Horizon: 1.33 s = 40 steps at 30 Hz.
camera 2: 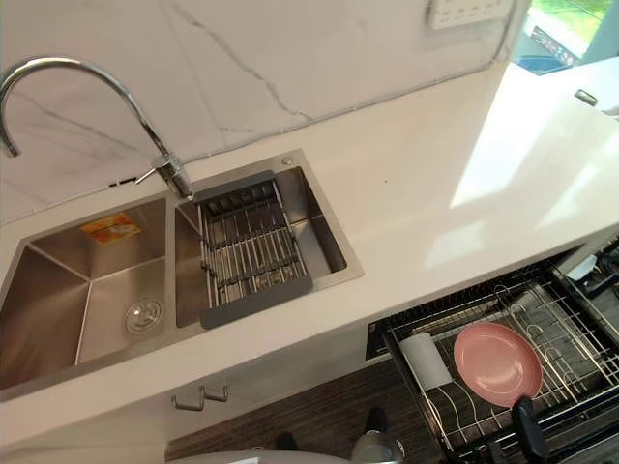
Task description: Walk over to the sink, pick up the cup, carry it to the dishwasher, place the cup inside the dishwasher, then close the dishwasher door
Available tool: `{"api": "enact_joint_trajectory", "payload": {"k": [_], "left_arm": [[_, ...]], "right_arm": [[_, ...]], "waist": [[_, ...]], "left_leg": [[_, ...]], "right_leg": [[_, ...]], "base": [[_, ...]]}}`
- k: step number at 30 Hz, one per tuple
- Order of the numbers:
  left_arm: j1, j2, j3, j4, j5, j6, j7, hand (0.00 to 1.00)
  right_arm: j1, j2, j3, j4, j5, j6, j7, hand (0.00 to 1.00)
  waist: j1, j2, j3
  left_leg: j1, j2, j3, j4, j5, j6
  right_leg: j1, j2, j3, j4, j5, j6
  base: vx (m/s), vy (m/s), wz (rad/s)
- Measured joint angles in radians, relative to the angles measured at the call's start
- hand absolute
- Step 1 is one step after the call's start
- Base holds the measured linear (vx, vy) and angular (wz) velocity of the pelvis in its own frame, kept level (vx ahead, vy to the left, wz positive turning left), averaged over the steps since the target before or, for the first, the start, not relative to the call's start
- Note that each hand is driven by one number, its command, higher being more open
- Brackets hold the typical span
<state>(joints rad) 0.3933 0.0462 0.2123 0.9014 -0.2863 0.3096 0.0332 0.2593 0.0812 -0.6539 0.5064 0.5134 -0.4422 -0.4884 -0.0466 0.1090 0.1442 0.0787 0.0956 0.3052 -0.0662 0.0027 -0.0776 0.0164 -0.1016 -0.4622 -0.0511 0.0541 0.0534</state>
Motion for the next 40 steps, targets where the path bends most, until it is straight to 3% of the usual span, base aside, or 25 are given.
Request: {"api": "enact_joint_trajectory", "payload": {"k": [2,6,11,13,16,20,21,22,23,24,25,26,27,28,29,30,32,35,38,40], "left_arm": [[0.003,0.010,-0.003,0.000,0.000,-0.004,0.000,1.00],[0.006,0.020,-0.005,0.000,0.000,-0.006,0.000,1.00],[-0.009,0.023,-0.024,-0.002,0.000,-0.024,0.005,1.00],[-0.012,0.021,-0.024,-0.003,0.000,-0.030,0.007,1.00],[-0.019,0.017,-0.022,-0.002,-0.008,-0.035,0.014,1.00],[-0.022,0.005,-0.021,-0.001,-0.010,-0.063,0.017,1.00],[-0.032,-0.019,-0.021,0.008,-0.012,-0.082,0.018,1.00],[-0.038,-0.018,-0.021,0.007,-0.013,-0.084,0.020,1.00],[-0.029,0.001,-0.010,0.009,-0.020,-0.092,0.027,1.00],[-0.030,0.000,-0.008,0.010,-0.031,-0.092,0.031,1.00],[-0.029,0.001,-0.002,0.009,-0.056,-0.098,0.033,1.00],[-0.033,0.002,-0.001,0.010,-0.068,-0.100,0.036,1.00],[-0.031,-0.023,-0.007,0.009,-0.068,-0.105,0.039,1.00],[-0.023,-0.026,-0.005,-0.004,-0.069,-0.112,0.041,1.00],[-0.033,-0.047,0.008,0.026,-0.071,-0.124,0.046,1.00],[-0.026,-0.058,0.003,0.018,-0.087,-0.123,0.033,1.00],[-0.011,-0.056,0.005,0.018,-0.088,-0.127,0.016,1.00],[0.009,-0.049,0.003,0.023,-0.113,-0.121,-0.058,1.00],[0.020,-0.017,-0.006,0.048,-0.173,-0.122,-0.151,1.00],[0.018,0.012,-0.028,0.063,-0.188,-0.120,-0.185,1.00]], "right_arm": [[0.000,-0.006,0.026,0.000,0.080,0.027,0.056,1.00],[-0.024,-0.043,0.077,0.000,0.096,0.085,0.098,1.00],[-0.170,-0.136,0.117,0.020,0.175,0.189,0.163,1.00],[-0.159,-0.148,0.133,0.025,0.206,0.202,0.254,1.00],[-0.156,-0.173,0.265,0.022,0.245,0.245,0.396,1.00],[-0.155,-0.199,0.326,0.019,0.259,0.262,0.425,1.00],[-0.145,-0.230,0.360,0.015,0.253,0.261,0.445,1.00],[-0.133,-0.239,0.381,0.015,0.240,0.260,0.454,1.00],[-0.084,-0.254,0.434,0.000,0.214,0.259,0.484,1.00],[-0.064,-0.272,0.461,0.004,0.185,0.270,0.508,1.00],[-0.031,-0.315,0.573,0.007,0.109,0.313,0.563,1.00],[-0.020,-0.335,0.698,0.025,0.017,0.356,0.616,1.00],[-0.014,-0.346,0.781,0.053,-0.057,0.382,0.649,1.00],[-0.027,-0.333,0.852,0.094,-0.131,0.402,0.674,1.00],[-0.061,-0.337,0.865,0.134,-0.223,0.430,0.706,1.00],[-0.104,-0.321,0.869,0.213,-0.294,0.436,0.691,1.00],[-0.113,-0.270,0.792,0.285,-0.320,0.436,0.624,1.00],[-0.152,-0.250,0.671,0.403,-0.303,0.424,0.542,1.00],[-0.147,-0.226,0.535,0.507,-0.288,0.406,0.466,1.00],[-0.141,-0.226,0.510,0.514,-0.275,0.393,0.454,1.00]], "waist": [[0.006,-0.010,-0.010],[0.013,-0.016,-0.027],[0.049,-0.013,-0.029],[0.053,-0.014,-0.028],[0.056,-0.007,-0.025],[0.062,0.014,-0.005],[0.071,0.057,0.004],[0.061,0.051,0.008],[0.047,0.006,0.007],[0.047,-0.007,0.015],[0.059,-0.037,0.016],[0.069,-0.038,0.002],[0.074,0.021,-0.017],[0.062,0.008,-0.003],[0.072,0.039,0.001],[0.091,0.034,-0.006],[0.092,0.027,-0.009],[0.093,0.024,-0.008],[0.097,0.000,-0.012],[0.087,-0.009,-0.011]], "left_leg": [[-0.010,0.000,-0.041,-0.001,0.032,0.003],[-0.028,-0.014,-0.103,-0.015,0.062,0.014],[-0.065,-0.029,-0.172,-0.020,0.086,0.007],[-0.078,-0.027,-0.195,-0.019,0.095,0.007],[-0.092,-0.020,-0.230,-0.014,0.094,0.008],[-0.115,0.017,-0.266,-0.026,0.081,0.010],[-0.141,0.066,-0.270,-0.024,0.086,0.008],[-0.145,0.067,-0.276,-0.025,0.083,0.003],[-0.151,0.049,-0.266,-0.021,0.069,-0.020],[-0.154,0.051,-0.255,-0.008,0.082,0.000],[-0.164,0.021,-0.205,0.052,0.082,0.002],[-0.193,0.007,-0.177,0.127,0.076,0.011],[-0.201,0.056,-0.172,0.137,0.060,0.031],[-0.194,0.060,-0.179,0.146,0.064,-0.001],[-0.172,0.086,-0.186,0.135,0.075,-0.016],[-0.148,0.074,-0.169,0.111,0.076,-0.015],[-0.127,0.054,-0.148,0.085,0.077,-0.014],[-0.047,0.054,-0.108,-0.022,0.096,-0.023],[-0.026,0.037,-0.057,-0.015,0.067,-0.013],[-0.007,0.030,-0.015,-0.003,0.046,-0.010]], "right_leg": [[0.010,-0.001,-0.043,0.001,0.009,0.005],[0.018,-0.014,-0.106,0.000,0.015,0.003],[0.022,-0.025,-0.175,-0.013,0.024,0.008],[0.026,-0.019,-0.198,-0.024,0.027,0.006],[0.026,-0.002,-0.201,-0.035,0.030,0.000],[0.008,0.043,-0.198,-0.036,0.001,-0.005],[-0.033,0.069,-0.156,0.081,-0.007,-0.060],[-0.051,0.059,-0.101,0.186,-0.033,-0.100],[-0.020,0.042,-0.056,0.130,-0.120,-0.077],[-0.004,0.037,-0.089,0.106,-0.117,-0.068],[0.002,0.016,-0.116,0.075,-0.101,-0.053],[0.011,0.019,-0.115,0.042,-0.112,0.003],[-0.018,0.044,-0.108,0.129,-0.159,-0.010],[-0.031,-0.004,-0.050,0.241,-0.180,-0.074],[-0.007,0.012,-0.058,0.227,-0.193,-0.046],[0.026,-0.003,-0.116,0.188,-0.180,-0.045],[0.026,-0.007,-0.134,0.164,-0.173,-0.034],[0.005,0.001,-0.123,0.145,-0.126,-0.021],[0.044,0.012,-0.077,0.040,-0.052,-0.011],[0.071,0.015,-0.047,-0.016,-0.011,-0.007]], "base": [[0.05,-0.039,0.39],[0.05,-0.003,0.51],[-0.02,0.032,0.39],[-0.06,0.005,0.30],[-0.11,0.004,0.04],[-0.17,-0.053,0.17],[-0.20,-0.091,0.19],[-0.21,-0.110,0.47],[-0.14,-0.113,0.53],[-0.14,-0.149,0.30],[-0.09,-0.148,0.00],[-0.05,-0.177,-0.10],[-0.02,-0.141,0.20],[-0.01,-0.173,0.20],[-0.02,-0.069,0.31],[-0.02,-0.052,0.26],[0.02,0.037,0.52],[0.08,0.086,0.16],[0.08,0.087,-0.43],[0.08,0.055,-0.59]]}}
